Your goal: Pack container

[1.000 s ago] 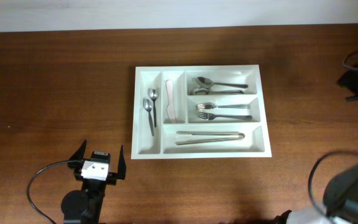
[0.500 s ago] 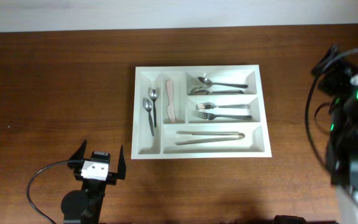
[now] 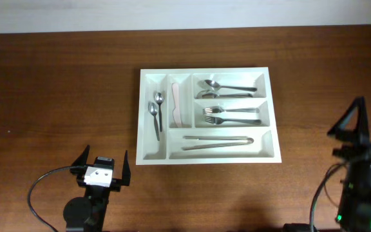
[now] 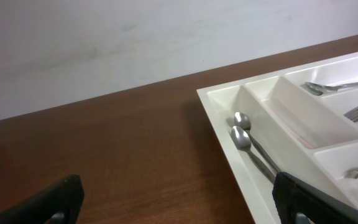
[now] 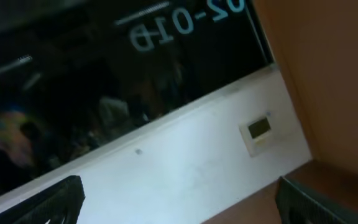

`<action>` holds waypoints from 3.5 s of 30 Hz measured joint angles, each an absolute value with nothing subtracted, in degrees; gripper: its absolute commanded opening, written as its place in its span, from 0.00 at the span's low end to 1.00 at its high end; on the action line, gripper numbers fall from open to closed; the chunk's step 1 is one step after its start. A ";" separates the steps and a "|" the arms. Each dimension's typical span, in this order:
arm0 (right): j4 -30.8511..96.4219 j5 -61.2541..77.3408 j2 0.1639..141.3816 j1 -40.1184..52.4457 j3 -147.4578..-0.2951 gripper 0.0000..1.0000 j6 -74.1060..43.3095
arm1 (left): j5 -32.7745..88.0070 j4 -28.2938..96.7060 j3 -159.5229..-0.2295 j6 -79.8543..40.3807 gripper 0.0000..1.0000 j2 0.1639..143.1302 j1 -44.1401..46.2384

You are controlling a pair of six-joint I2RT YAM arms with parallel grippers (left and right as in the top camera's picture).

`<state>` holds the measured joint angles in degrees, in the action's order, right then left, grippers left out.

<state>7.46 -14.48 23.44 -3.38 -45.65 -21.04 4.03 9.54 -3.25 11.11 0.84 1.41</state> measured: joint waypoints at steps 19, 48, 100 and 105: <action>-2.46 -5.67 12.27 1.34 -25.06 0.99 -10.24 | 4.03 9.54 -3.25 11.11 0.99 0.84 1.41; -0.71 -1.37 0.84 2.83 -6.22 0.99 3.68 | 4.03 9.52 -3.25 11.14 0.99 0.84 1.41; 3.81 -3.99 0.80 2.11 -0.60 0.99 2.15 | 4.03 9.54 -3.25 11.11 0.99 0.84 1.41; 3.81 -3.99 0.80 2.11 -0.60 0.99 2.17 | 4.03 9.54 -3.25 11.14 0.99 0.84 1.41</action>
